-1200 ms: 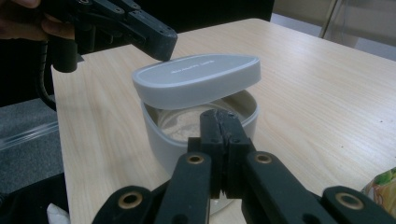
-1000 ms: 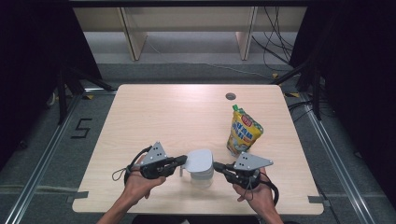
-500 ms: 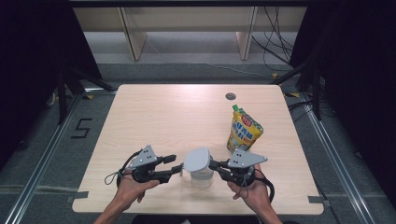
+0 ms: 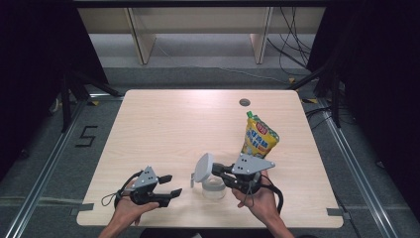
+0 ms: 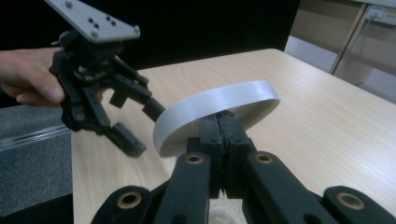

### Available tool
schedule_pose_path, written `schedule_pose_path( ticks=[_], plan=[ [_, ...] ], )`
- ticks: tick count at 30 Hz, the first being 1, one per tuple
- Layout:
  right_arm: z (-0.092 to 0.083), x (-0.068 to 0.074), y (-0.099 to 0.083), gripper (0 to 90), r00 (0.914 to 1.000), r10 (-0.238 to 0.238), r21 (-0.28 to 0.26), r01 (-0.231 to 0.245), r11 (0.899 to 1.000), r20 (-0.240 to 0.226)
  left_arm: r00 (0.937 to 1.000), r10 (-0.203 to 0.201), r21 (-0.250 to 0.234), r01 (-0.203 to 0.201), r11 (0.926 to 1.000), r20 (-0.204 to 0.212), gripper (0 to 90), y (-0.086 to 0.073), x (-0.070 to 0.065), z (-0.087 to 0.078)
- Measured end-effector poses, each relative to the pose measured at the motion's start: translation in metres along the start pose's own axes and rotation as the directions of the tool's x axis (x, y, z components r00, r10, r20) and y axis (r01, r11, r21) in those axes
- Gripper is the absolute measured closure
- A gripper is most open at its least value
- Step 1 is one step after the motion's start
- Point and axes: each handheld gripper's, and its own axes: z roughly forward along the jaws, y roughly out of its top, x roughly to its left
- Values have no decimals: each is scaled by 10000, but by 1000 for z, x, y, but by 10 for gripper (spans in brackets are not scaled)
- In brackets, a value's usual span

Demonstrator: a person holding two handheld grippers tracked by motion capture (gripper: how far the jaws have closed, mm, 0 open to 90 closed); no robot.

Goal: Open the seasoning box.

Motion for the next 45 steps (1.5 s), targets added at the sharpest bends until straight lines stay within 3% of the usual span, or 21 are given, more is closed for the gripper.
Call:
schedule_pose_path(
  ticks=[1, 2, 3, 4, 7, 11, 15, 22, 23, 25, 27, 29, 31, 32, 34, 39, 40, 42, 43, 44, 45],
  plan=[
    [1, 2, 2, 897, 10000, 43, -45, -43, 10000, 80, 9997, 246, 110, -246, 9996, 33, 360, -2, 1, 2],
    [4, 2, 4, 894, 9995, -324, -134, 324, 9994, 47, 9998, 217, 165, -218, 9996, 36, 355, -3, 1, 3],
    [5, 3, 5, 894, 9997, -237, -141, 238, 9996, 51, 10000, -76, 323, 78, 9994, -52, 352, -5, -1, 6],
    [6, 5, 7, 894, 9999, -158, 5, 157, 9999, 33, 9999, 129, 463, -125, 9988, -70, 351, -5, 1, 6],
    [11, 7, 11, 893, 9991, -415, -3, 415, 9991, -112, 9999, 125, 453, -122, 9989, -51, 351, -5, 2, 6],
    [17, 10, 12, 887, 9998, -118, -80, 117, 9999, -166, 9998, 186, 493, -187, 9986, 10, 346, -6, 3, 7],
    [21, 11, 16, 878, 9989, -344, -53, 343, 9994, -327, 9998, 180, 419, -179, 9990, -20, 341, -7, 2, 8],
    [-2, 0, 9, 802, 9994, -65, -476, 81, 9988, 340, 9999, -77, 507, 81, 9987, -79, 308, -7, 0, 9],
    [-5, -1, 7, 786, 9991, 89, -450, -71, 9990, 408, 9994, 300, 624, -291, 9976, -145, 304, -6, 3, 8],
    [-14, -5, -3, 738, 9973, 524, -415, -503, 9979, 514, 9998, 176, 429, -170, 9989, -134, 293, -6, 3, 8],
    [-28, -8, -16, 689, 9916, 955, -393, -924, 9949, 874, 9997, -88, 376, 97, 9992, -238, 280, -7, 1, 8],
    [-34, -12, -24, 665, 9895, 1036, -415, -999, 9941, 1011, 9993, 230, 520, -214, 9984, -308, 268, -6, 4, 8],
    [-44, -18, -34, 635, 9834, 1164, -465, -1109, 9927, 1393, 9991, 257, 594, -236, 9980, -343, 255, -7, 5, 8],
    [-47, -18, -37, 628, 9787, 1461, -394, -1418, 9891, 1439, 9993, -41, 540, 62, 9985, -375, 250, -8, 3, 9],
    [-54, -22, -44, 620, 9758, 1392, -431, -1338, 9901, 1685, 9989, -5, 522, 30, 9986, -465, 226, -7, 4, 10],
    [-70, -25, -57, 607, 9602, 1897, -292, -1878, 9818, 2050, 9981, 105, 551, -72, 9985, -605, 223, -5, 5, 7],
    [-73, -28, -60, 603, 9616, 1674, -362, -1634, 9859, 2174, 9979, 83, 521, -50, 9986, -640, 220, -5, 5, 7],
    [-78, -28, -64, 601, 9491, 2033, -389, -1999, 9791, 2407, 9979, -147, 360, 169, 9992, -630, 217, -6, 4, 8],
    [-80, -31, -65, 600, 9520, 1862, -358, -1830, 9825, 2428, 9978, 91, 450, -62, 9990, -655, 216, -5, 6, 7],
    [-83, -30, -67, 598, 9467, 2029, -372, -2000, 9791, 2503, 9976, 100, 474, -68, 9989, -682, 215, -5, 6, 6],
    [-85, -33, -69, 595, 9471, 1790, -396, -1749, 9838, 2665, 9975, 116, 479, -83, 9988, -694, 214, -5, 6, 6]
  ],
)
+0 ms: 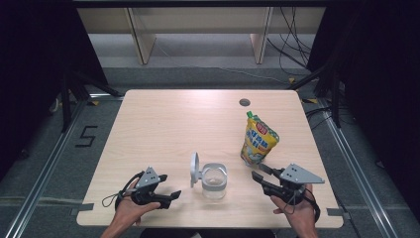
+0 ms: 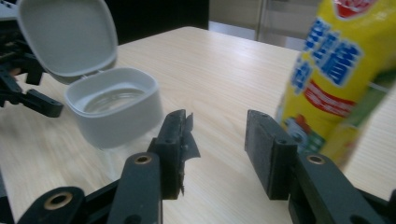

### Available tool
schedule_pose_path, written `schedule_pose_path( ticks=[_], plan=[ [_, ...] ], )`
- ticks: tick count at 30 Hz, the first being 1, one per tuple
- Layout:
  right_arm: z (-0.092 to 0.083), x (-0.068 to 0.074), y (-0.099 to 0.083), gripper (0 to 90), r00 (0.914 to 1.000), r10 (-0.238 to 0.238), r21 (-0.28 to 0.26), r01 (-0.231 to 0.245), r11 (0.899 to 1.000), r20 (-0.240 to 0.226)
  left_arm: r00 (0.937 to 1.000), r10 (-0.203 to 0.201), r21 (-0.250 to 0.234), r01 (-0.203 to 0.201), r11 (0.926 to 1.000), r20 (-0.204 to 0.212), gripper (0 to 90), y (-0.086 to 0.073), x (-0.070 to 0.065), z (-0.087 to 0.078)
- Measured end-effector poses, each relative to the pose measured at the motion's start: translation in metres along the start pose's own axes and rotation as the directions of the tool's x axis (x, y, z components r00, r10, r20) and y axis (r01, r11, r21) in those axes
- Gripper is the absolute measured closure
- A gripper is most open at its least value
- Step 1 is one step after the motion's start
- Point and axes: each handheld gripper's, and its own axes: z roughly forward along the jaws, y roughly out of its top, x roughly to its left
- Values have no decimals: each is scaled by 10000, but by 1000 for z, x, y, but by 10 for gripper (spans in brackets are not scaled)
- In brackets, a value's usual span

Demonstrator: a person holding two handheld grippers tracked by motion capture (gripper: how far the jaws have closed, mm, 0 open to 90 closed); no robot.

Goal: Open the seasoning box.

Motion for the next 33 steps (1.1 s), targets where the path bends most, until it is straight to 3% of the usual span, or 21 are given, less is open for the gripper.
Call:
schedule_pose_path(
  ticks=[2, 3, 4, 6, 7, 8, 12, 13, 14, 18, 19, 20, 24, 26, 28, 30, 33],
  plan=[
    [-3, -2, -3, 593, 9994, 317, 13, -317, 9995, 131, 10000, -31, 7, 31, 10000, -18, 214, 0, 0, 0],
    [-4, -6, -4, 591, 9994, -10, -168, 16, 9999, 359, 10000, -24, 7, 24, 10000, -20, 214, 0, 0, 0],
    [-6, -7, -6, 587, 9989, 346, 19, -346, 9994, 328, 10000, -43, -41, 42, 10000, -53, 214, 0, -1, 0],
    [-7, -12, -9, 571, 9973, 335, -31, -334, 9994, 654, 9998, -196, -166, 196, 9997, 2, 213, 0, -2, 1],
    [-7, -12, -10, 556, 9959, 600, 10, -602, 9982, 677, 10000, -88, -80, 88, 9999, -13, 212, 1, -1, 1],
    [-6, -15, -11, 551, 9965, 446, 39, -450, 9990, 714, 9999, -153, -135, 153, 9998, 12, 212, 1, -2, 1],
    [-5, -20, -16, 502, 9938, 530, 269, -559, 9981, 973, 9996, -290, -101, 290, 9995, -21, 212, 0, -3, 1],
    [-4, -19, -17, 488, 9909, 865, 165, -887, 9959, 1028, 9997, -262, -93, 262, 9996, -21, 212, 1, -3, 1],
    [-3, -22, -18, 479, 9922, 569, 141, -588, 9982, 1111, 9998, -187, -90, 187, 9998, -13, 211, 1, -3, 1],
    [-2, -30, -21, 444, 9901, 656, 147, -679, 9976, 1241, 9996, -286, -106, 286, 9995, -13, 211, 1, -5, 2],
    [-2, -30, -22, 433, 9873, 882, 166, -911, 9957, 1325, 9997, -233, -93, 233, 9997, 29, 211, 2, -4, 2],
    [-1, -31, -23, 426, 9867, 889, 110, -913, 9958, 1364, 10000, 98, 60, -98, 9999, 14, 211, 2, -2, 1],
    [1, -37, -25, 380, 9852, 867, 150, -899, 9958, 1476, 9998, -178, 27, 178, 9998, 6, 209, 2, -5, 2],
    [3, -38, -26, 344, 9848, 858, 283, -911, 9954, 1513, 10000, 8, 197, -8, 9998, -12, 207, 3, -4, 2],
    [3, -37, -27, 334, 9822, 1033, 486, -1122, 9925, 1570, 9999, -120, 73, 119, 9999, 82, 207, 3, -5, 2],
    [5, -39, -27, 302, 9839, 915, 430, -992, 9941, 1533, 9998, -209, -73, 209, 9998, -14, 204, 2, -6, 4],
    [8, -41, -29, 288, 9845, 661, 482, -748, 9960, 1627, 10000, 50, 46, -50, 10000, -26, 204, 3, -6, 2]
  ],
)
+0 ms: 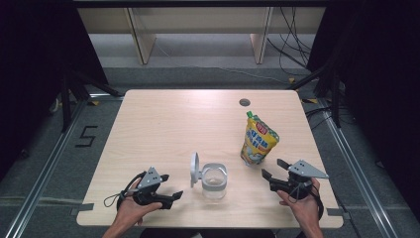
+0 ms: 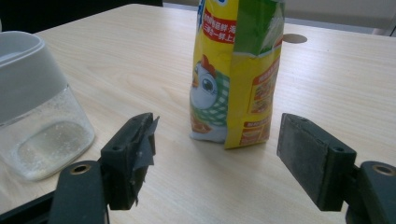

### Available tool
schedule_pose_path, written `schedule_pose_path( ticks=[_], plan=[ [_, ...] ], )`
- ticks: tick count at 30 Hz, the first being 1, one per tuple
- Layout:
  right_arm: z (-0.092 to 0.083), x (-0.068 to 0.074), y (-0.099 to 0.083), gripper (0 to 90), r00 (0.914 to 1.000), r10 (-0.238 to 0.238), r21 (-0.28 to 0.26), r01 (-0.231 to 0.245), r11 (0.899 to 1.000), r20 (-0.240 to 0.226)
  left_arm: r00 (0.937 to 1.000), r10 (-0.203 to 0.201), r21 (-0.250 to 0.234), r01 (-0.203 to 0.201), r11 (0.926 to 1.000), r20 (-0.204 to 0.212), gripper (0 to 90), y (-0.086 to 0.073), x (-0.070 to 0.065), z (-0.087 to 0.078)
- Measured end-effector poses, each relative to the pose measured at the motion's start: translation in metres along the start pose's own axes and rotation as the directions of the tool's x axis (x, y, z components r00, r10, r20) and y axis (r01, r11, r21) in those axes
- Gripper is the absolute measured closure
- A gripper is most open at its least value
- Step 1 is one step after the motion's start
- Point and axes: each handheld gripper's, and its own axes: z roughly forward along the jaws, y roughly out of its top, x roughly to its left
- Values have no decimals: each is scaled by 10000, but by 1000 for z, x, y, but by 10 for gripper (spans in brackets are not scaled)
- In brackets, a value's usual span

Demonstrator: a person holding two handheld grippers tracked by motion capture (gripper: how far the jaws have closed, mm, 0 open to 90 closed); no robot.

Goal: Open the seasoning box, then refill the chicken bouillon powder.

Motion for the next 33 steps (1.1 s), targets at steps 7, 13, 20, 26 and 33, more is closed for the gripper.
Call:
schedule_pose_path(
  ticks=[7, 13, 20, 26, 33],
  plan=[
    [6, -1, -2, 241, 9992, 398, 113, -399, 9991, 71, 10000, 37, -13, -37, 10000, 47, 199, 0, 2, 1],
    [7, -5, -1, 205, 9987, 257, 305, -270, 9992, 436, 9999, 5, 30, -5, 10000, 130, 198, 0, 1, 1],
    [17, -6, -2, 180, 9989, 274, 192, -282, 9994, 373, 10000, 23, -54, -23, 10000, 59, 198, -1, -1, 0],
    [26, -9, -1, 160, 9991, 260, 272, -269, 9993, 340, 9999, 92, 93, -93, 9999, 90, 198, -1, -1, 1],
    [35, -9, -1, 160, 9992, 407, 101, -407, 9991, -4, 10000, 82, 114, -83, 9999, 49, 198, -1, -1, 0]
  ],
)
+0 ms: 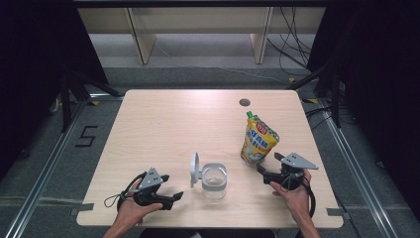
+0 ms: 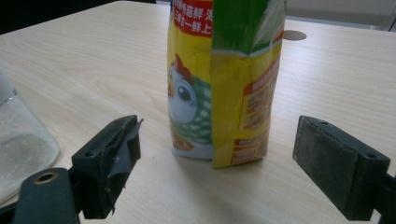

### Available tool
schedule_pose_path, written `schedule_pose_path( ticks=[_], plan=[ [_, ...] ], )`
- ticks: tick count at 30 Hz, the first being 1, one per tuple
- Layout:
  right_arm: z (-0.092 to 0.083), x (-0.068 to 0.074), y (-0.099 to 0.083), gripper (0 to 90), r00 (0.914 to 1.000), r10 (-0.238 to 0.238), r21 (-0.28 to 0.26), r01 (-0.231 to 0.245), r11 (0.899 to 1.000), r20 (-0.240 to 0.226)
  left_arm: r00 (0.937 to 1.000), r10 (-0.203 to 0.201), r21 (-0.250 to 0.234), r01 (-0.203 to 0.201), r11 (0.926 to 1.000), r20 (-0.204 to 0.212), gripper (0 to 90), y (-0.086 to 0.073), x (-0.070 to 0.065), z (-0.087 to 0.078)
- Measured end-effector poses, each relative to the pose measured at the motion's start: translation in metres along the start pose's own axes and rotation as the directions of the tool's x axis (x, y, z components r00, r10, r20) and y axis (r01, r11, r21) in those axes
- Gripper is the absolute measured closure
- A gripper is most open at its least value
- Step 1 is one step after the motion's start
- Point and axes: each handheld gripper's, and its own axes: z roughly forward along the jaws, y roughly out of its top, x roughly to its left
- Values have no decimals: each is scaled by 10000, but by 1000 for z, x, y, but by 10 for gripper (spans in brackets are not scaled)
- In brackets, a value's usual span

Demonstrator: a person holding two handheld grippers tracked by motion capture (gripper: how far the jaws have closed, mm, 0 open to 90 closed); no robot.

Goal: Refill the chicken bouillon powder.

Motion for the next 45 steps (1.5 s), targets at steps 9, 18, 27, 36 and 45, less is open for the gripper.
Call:
schedule_pose_path(
  ticks=[9, 18, 27, 36, 45],
  plan=[
    [8, 0, 1, 160, 9991, 254, -39, -253, 9997, 334, 10000, 92, 34, -92, 10000, -3, 198, 0, 2, -1],
    [18, -2, 1, 159, 9991, 266, -327, -255, 9991, 342, 10000, -59, -87, 59, 9999, 37, 198, 0, -1, 0],
    [26, -6, 2, 159, 9986, -222, -479, 245, 9986, 490, 9996, -273, -92, 274, 9996, 72, 198, 0, -2, 1],
    [33, -4, 2, 159, 9993, -1, -663, 26, 9978, 367, 10000, -37, -133, 38, 9999, 66, 198, 0, -2, 1],
    [41, -3, 2, 160, 9987, 227, -788, -191, 9967, 450, 10000, -1, -101, 1, 9999, 25, 198, -1, -2, 2]
  ],
)
